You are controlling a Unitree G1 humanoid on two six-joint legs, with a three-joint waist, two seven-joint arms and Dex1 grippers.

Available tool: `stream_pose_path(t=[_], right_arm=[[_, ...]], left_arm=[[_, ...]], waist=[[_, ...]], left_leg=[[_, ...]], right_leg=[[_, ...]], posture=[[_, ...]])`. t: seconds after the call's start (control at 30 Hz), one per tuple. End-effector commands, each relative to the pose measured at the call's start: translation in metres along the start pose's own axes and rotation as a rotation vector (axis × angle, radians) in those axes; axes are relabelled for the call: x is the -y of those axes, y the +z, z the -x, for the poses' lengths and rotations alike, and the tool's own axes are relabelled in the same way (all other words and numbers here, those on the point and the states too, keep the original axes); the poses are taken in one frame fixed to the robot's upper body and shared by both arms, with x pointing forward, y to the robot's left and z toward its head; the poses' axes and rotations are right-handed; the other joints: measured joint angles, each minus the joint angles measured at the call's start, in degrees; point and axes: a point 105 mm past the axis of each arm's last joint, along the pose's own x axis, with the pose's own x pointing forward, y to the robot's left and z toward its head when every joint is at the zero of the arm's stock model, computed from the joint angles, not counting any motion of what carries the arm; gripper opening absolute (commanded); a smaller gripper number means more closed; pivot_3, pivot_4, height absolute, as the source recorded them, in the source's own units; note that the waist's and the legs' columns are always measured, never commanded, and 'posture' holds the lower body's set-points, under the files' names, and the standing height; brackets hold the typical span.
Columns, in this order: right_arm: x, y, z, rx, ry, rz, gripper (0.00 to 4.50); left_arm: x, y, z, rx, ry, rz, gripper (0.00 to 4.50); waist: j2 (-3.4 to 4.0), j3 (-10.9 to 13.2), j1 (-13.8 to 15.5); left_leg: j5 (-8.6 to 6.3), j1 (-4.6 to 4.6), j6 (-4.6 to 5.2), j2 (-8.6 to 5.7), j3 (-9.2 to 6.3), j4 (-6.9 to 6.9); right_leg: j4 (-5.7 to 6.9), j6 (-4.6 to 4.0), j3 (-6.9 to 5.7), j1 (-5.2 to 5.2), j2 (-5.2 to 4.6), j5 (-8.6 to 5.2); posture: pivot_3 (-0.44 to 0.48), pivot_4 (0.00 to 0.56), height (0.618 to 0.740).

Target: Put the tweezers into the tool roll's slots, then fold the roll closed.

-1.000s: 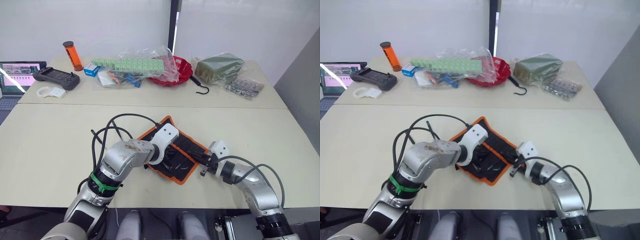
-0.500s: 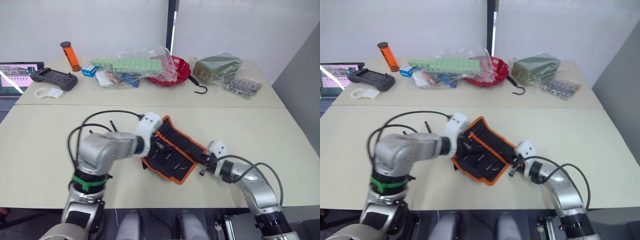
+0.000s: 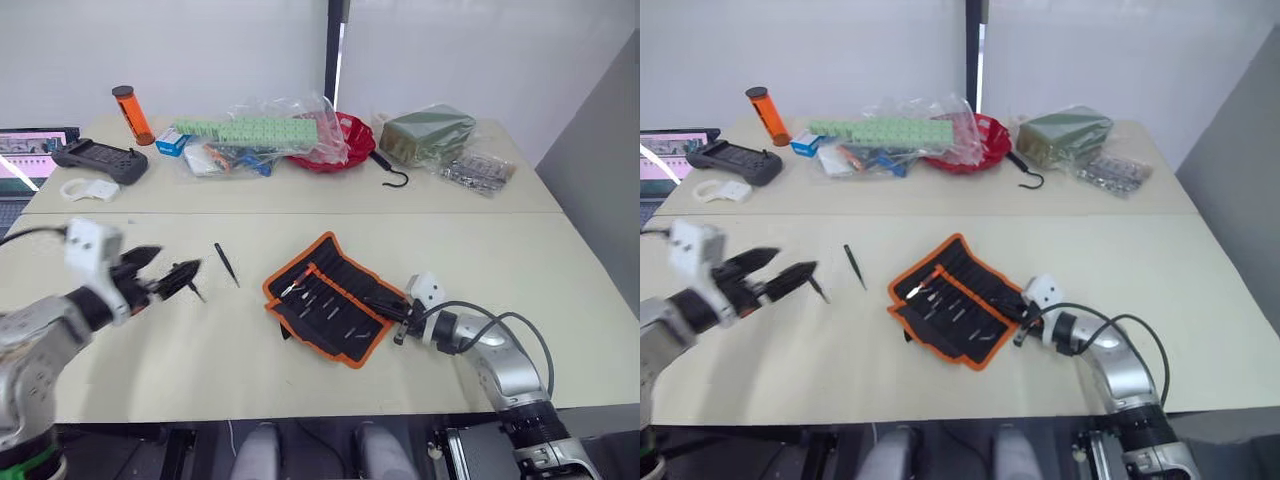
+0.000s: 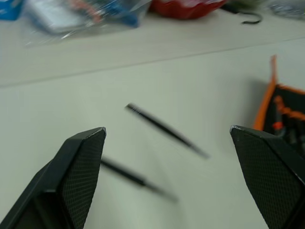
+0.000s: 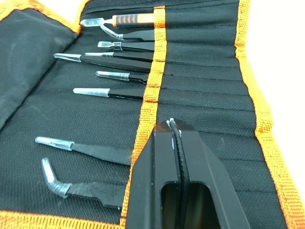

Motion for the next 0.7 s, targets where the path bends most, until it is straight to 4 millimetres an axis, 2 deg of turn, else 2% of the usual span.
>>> stream_pose_path(t=[0.03, 0.13, 0.23, 0.27, 0.43, 0.53, 0.7], right_arm=[[-0.004, -0.024, 0.001, -0.086, 0.028, -0.032, 0.00], [-0.001, -0.025, 0.002, -0.078, 0.022, -0.039, 0.00], [-0.002, -0.028, 0.004, -0.079, 0.017, -0.048, 0.00], [-0.003, -0.030, 0.005, -0.082, 0.018, -0.050, 0.00], [-0.004, -0.032, 0.006, -0.090, 0.030, -0.052, 0.00], [-0.005, -0.033, 0.006, -0.088, 0.034, -0.051, 0.00], [-0.006, -0.032, 0.006, -0.084, 0.032, -0.053, 0.00]], left_arm=[[-0.011, -0.027, 0.045, 0.025, 0.114, -0.046, 4.44], [-0.021, -0.062, 0.082, 0.021, 0.272, 0.008, 4.44], [-0.016, -0.082, 0.100, 0.029, 0.343, 0.041, 4.44], [-0.013, -0.086, 0.104, 0.032, 0.350, 0.049, 4.44], [-0.007, -0.089, 0.106, 0.060, 0.372, 0.070, 4.44], [-0.007, -0.085, 0.102, 0.072, 0.370, 0.064, 4.44], [-0.006, -0.081, 0.094, 0.084, 0.354, 0.056, 4.44]], waist=[[-0.07, 0.0, 0.0], [-0.18, -0.1, 0.2], [-0.44, -0.2, 1.3], [-0.58, -0.3, 1.7], [-0.77, -0.4, 2.0], [-0.80, -0.5, 1.8], [-0.82, -0.5, 1.7]], left_leg=[[-0.04, 0.00, -0.02, 0.01, 0.00, 0.01], [-0.12, 0.07, -0.02, -0.02, 0.19, 0.02], [-0.13, 0.08, -0.04, 0.07, 0.18, 0.12], [-0.31, 0.10, -0.33, 0.13, 0.21, 0.16], [-0.36, 0.10, -0.42, 0.21, 0.50, 0.32], [-0.28, -0.04, -0.28, 0.22, 0.55, 0.26], [-0.11, -0.05, 0.03, 0.24, 0.55, 0.20]], right_leg=[[-0.01, -0.02, -0.01, 0.01, -0.01, -0.01], [-0.06, -0.06, 0.01, 0.06, -0.21, -0.04], [-0.07, -0.39, -0.15, 0.10, -0.22, -0.26], [-0.08, -0.48, -0.20, 0.03, -0.23, -0.36], [-0.17, -0.15, -0.19, 0.09, -0.38, -0.63], [-0.16, -0.30, -0.18, 0.17, -0.34, -0.49], [-0.15, -0.06, -0.20, 0.15, -0.29, -0.22]], posture=[[0.000, 0.150, 0.740], [0.000, 0.150, 0.740], [0.000, 0.150, 0.740], [0.000, 0.150, 0.740], [0.000, 0.150, 0.740], [0.000, 0.150, 0.740], [0.000, 0.150, 0.740]])
